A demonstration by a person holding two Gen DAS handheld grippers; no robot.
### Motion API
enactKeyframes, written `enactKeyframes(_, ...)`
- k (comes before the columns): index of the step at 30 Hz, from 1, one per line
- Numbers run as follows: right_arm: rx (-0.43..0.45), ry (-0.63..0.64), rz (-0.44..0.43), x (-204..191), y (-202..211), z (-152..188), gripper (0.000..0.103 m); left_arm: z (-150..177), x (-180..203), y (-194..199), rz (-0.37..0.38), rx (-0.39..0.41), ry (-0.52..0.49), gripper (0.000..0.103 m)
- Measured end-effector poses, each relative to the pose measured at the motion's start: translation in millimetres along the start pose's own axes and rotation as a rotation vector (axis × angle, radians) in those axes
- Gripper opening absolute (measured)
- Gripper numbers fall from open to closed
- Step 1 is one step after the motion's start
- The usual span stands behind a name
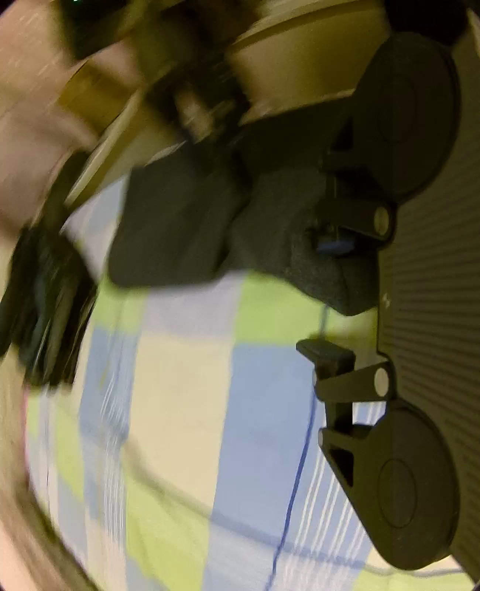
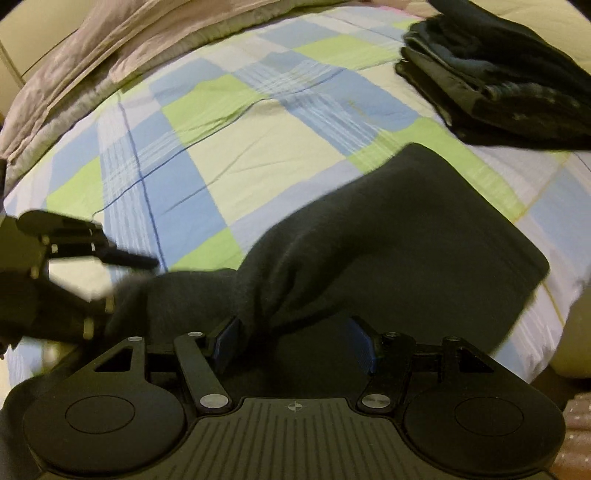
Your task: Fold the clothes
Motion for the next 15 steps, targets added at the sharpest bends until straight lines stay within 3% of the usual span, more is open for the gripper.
enactKeyframes(4,0.013,-0.082,0.043,18.0,3.0,6.5,0.063,11.1,-33.8,13.4,-0.021,-0.013,0.124,0.043)
enactKeyframes(8,-0.04,-0.113,0.036,25.8,-5.3,18.5,0.063,16.4,-53.0,12.1,-0.006,-0.042,0.21,0.049)
enactKeyframes(11,-0.069,-0.075,0.036,22.0,-8.6,21.7,0.063,22.9,-77.6,6.8,-0.01,-0.084,0.312,0.048)
enactKeyframes(12,-0.091,-0.059,0.037,21.1,-11.4,24.2,0.063,23.9,-87.9,10.2,-0.028,-0.079,0.333,0.039)
enactKeyframes(15,-0.103,-0.007,0.035,19.1,-13.2,27.1,0.063,17.9,-101.1,34.8,-0.069,-0.047,0.332,0.037)
Point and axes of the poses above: each gripper's, at about its wrist camera, not at the fingertips, and y roughly against the way its jaws point, x to its right, z to its underside, the point moved 8 cm from there along -y, roughly the way its jaws point, and after that the axes turned 8 degrees about -z, right-handed, at the moved point
